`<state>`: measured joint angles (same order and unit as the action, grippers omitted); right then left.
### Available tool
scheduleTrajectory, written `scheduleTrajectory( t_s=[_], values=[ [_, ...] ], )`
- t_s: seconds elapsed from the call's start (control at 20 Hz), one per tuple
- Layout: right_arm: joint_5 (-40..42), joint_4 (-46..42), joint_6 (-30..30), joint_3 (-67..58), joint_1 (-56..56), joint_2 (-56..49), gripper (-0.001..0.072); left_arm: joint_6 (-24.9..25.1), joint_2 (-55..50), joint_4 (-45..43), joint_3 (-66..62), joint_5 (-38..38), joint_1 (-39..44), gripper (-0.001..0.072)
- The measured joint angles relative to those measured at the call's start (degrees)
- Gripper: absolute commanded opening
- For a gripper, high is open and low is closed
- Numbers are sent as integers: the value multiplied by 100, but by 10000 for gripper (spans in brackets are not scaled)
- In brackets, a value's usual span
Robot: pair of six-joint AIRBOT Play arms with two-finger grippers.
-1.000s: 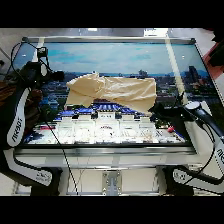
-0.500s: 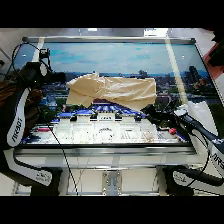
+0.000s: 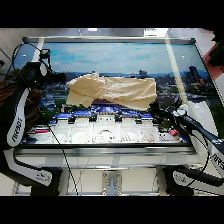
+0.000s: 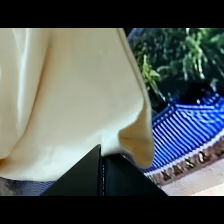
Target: Fold the shirts.
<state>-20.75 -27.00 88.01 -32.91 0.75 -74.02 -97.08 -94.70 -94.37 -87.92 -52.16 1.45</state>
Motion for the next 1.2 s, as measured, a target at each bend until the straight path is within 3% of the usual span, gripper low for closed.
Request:
scheduleTrajectory(
  t_s=[0.25,0.4,0.5,0.65,0.9,1.05,1.15,1.2],
  values=[
    [227,-11,50,-4,4,138,31,-7,0,28,0,68,-76,556],
    [304,-146,50,-11,4,354,30,173,-87,737,-2,105,-398,556],
    [328,-236,50,-11,4,496,31,918,-269,1803,-2,-76,-704,556],
    [330,-315,50,-11,4,675,31,2522,-592,3364,0,-221,-1091,557],
    [361,-343,50,-11,4,863,31,4579,-1001,4374,-20,-35,-1298,552],
    [367,-343,50,-11,4,896,31,5353,-1246,4500,-111,-155,-1329,542],
    [367,-343,50,-11,4,905,31,5694,-1401,4562,-232,-197,-1333,462],
    [372,-341,50,-11,4,907,31,5812,-1464,4588,-295,-214,-1318,462]
  ],
)
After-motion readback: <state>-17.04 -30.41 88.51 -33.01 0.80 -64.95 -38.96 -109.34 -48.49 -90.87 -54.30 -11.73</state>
